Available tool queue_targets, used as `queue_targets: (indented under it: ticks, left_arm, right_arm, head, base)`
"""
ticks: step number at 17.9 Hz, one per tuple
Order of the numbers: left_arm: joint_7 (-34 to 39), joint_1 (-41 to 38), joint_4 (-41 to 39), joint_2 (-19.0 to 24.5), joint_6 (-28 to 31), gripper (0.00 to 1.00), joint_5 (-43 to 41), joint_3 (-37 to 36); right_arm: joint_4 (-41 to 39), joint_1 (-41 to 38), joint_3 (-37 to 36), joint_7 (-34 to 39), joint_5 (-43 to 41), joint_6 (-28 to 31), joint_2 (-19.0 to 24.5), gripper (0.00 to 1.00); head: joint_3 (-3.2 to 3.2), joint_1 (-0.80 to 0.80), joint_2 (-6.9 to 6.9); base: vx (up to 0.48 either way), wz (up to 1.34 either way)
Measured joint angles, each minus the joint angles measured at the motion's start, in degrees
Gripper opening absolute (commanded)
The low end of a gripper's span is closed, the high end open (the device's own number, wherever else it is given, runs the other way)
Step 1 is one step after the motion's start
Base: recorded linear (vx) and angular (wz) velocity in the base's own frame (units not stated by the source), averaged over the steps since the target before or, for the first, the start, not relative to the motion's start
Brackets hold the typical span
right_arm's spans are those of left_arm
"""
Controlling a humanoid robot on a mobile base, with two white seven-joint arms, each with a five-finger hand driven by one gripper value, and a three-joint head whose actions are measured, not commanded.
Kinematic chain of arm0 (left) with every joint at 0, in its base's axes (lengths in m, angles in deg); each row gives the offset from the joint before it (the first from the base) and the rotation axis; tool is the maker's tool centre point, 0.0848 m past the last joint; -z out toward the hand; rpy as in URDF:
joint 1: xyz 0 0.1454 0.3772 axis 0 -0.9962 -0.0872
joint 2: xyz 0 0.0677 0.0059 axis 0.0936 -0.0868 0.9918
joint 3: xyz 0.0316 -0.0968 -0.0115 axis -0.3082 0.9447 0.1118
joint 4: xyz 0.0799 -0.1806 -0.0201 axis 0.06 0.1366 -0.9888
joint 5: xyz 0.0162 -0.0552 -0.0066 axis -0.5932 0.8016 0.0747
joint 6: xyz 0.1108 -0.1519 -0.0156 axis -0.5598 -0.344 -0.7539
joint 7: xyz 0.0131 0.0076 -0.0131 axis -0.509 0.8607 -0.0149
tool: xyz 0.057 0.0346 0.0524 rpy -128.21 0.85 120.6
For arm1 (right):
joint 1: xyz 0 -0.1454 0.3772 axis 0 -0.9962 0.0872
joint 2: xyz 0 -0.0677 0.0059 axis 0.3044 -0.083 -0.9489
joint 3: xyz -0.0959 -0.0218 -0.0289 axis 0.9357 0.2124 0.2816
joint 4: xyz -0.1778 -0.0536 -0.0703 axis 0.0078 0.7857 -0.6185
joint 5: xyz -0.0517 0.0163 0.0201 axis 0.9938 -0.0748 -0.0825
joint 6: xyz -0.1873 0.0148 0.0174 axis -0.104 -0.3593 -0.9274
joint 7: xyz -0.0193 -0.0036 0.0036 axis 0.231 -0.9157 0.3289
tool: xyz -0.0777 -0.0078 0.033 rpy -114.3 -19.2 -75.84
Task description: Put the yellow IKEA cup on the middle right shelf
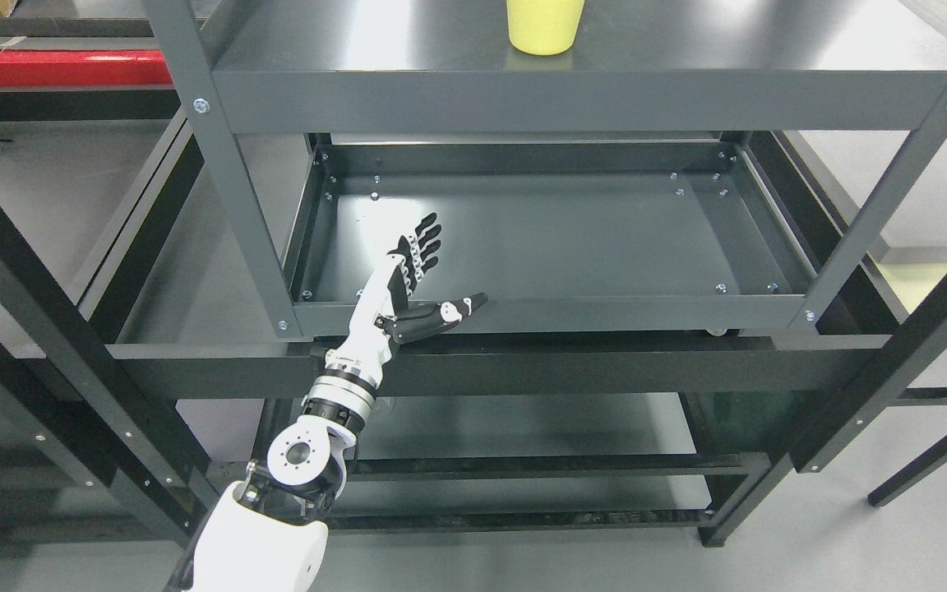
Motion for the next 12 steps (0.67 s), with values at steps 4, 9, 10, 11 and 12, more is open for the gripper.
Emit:
queue_targets:
  ticks: [4,9,10,11,12]
  left_arm:
    - [0.0,-0.6,-1.4,0.0,0.1,0.99,-0.1,0.4]
    - [0.0,-1.4,-2.7,0.0,0.3,0.99,-0.1,0.9]
    - [0.0,-1.5,-3.0,0.0,0.3,0.99,-0.1,1.0]
    - [0.0,-1.6,-3.2,0.0,0.3,0.99,-0.1,1.0]
    - [0.0,-1.7,-3.3,0.0,0.3,0.99,-0.1,1.1]
  right_arm:
    - [0.0,0.0,0.0,0.0,0.0,0.0,0.0,0.99]
    - [0.0,0.0,0.0,0.0,0.0,0.0,0.0,0.99]
    - [0.0,0.0,0.0,0.0,0.0,0.0,0.0,0.99]
    - [0.0,0.0,0.0,0.0,0.0,0.0,0.0,0.99]
    - [0.0,0.0,0.0,0.0,0.0,0.0,0.0,0.99]
  head:
    - [0.00,0.00,0.00]
    - [0.00,0.00,0.00]
    - [0.00,0.00,0.00]
    - [0.00,0.00,0.00]
    - [0.00,0.00,0.00]
  base:
    - [0.000,0.00]
    - [0.000,0.00]
    - [0.000,0.00]
    - [0.000,0.00]
    - [0.013,0.00]
